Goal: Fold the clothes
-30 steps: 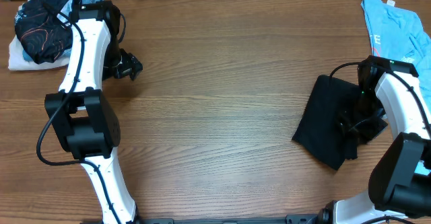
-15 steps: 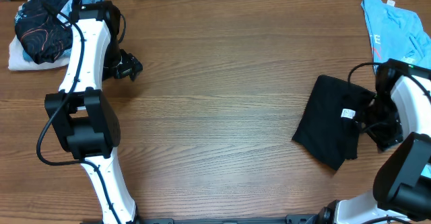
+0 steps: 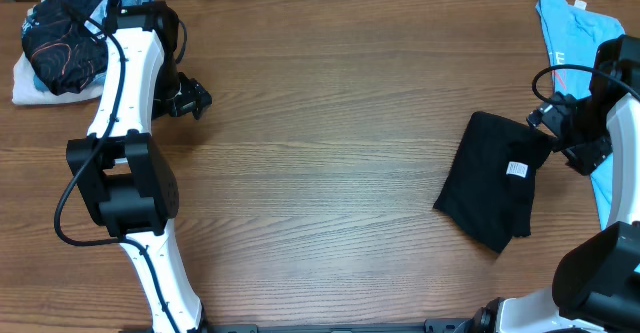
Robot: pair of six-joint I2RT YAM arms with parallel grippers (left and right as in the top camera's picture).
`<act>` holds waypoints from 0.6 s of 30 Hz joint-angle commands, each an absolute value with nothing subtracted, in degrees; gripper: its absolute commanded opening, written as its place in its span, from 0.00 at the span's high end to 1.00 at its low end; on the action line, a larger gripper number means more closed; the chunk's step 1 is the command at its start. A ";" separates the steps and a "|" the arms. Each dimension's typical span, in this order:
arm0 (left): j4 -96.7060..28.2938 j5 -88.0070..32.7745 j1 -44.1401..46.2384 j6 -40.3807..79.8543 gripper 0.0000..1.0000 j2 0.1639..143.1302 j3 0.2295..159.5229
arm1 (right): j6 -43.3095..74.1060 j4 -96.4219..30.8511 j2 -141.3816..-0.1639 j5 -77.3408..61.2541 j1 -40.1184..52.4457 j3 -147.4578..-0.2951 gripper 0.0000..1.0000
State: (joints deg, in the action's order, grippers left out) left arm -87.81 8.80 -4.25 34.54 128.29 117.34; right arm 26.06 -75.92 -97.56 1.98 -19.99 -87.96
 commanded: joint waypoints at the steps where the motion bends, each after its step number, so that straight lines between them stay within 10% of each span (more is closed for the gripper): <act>1: -87.35 8.73 -4.49 34.26 0.00 128.14 117.03 | 17.50 -71.92 -99.09 -5.93 -19.88 -84.12 0.15; 9: -87.26 8.73 -4.49 34.26 0.00 128.14 117.03 | 17.82 -65.93 -101.97 -6.66 -19.88 -78.17 0.46; 18: -87.31 8.73 -4.49 34.26 0.00 128.14 117.03 | 18.22 -64.23 -102.50 -3.73 -19.94 -76.86 0.41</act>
State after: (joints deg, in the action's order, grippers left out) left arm -87.37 8.80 -4.25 34.54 128.29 117.34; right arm 18.33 -64.88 -102.61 -5.58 -19.88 -77.97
